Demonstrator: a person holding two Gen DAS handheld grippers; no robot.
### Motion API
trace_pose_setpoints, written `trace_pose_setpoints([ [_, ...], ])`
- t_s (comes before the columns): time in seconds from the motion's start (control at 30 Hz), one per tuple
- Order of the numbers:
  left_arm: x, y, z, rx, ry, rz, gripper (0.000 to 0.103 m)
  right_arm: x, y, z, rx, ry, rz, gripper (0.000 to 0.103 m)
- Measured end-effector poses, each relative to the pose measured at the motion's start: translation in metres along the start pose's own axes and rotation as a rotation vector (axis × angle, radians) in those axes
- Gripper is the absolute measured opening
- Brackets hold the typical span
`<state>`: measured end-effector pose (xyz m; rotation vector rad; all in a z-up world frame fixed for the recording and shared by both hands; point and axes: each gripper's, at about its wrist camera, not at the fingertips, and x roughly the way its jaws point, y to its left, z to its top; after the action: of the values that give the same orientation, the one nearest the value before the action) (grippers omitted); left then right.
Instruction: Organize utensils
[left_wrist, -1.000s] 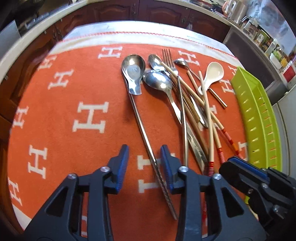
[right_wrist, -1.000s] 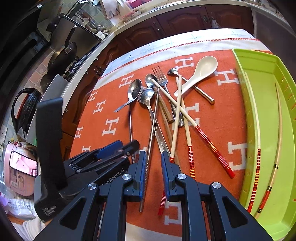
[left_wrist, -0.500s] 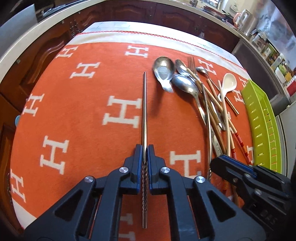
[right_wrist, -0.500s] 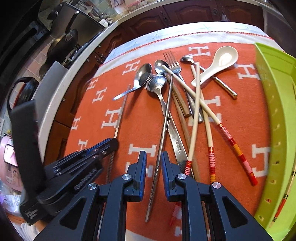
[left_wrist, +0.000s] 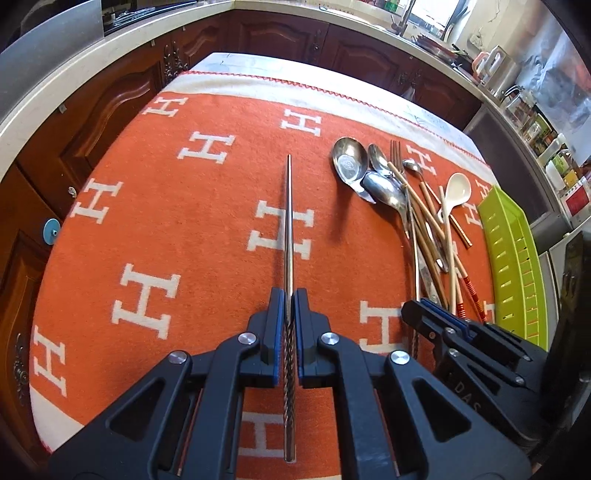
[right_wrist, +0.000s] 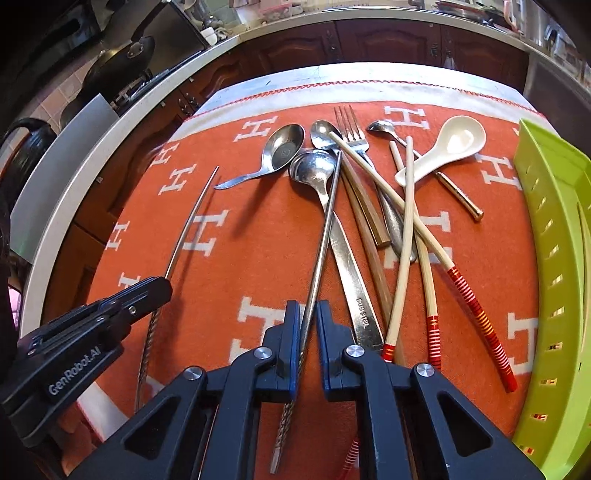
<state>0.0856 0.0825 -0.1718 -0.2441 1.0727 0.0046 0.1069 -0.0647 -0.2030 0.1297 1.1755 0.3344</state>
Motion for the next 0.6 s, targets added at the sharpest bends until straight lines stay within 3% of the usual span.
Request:
trace_pose_setpoints([
  [0.3,-0.025,-0.009,0.0,0.028,-0.053,-0.025,0.003,-0.03,-0.023,-0.005,0.092,-0.027,0.073,0.005],
  [0.6,-0.047,-0.029,-0.002,0.062,-0.073,-0.068,0.003,-0.085,-0.048,-0.006,0.158,-0.108,0.131,0.005],
])
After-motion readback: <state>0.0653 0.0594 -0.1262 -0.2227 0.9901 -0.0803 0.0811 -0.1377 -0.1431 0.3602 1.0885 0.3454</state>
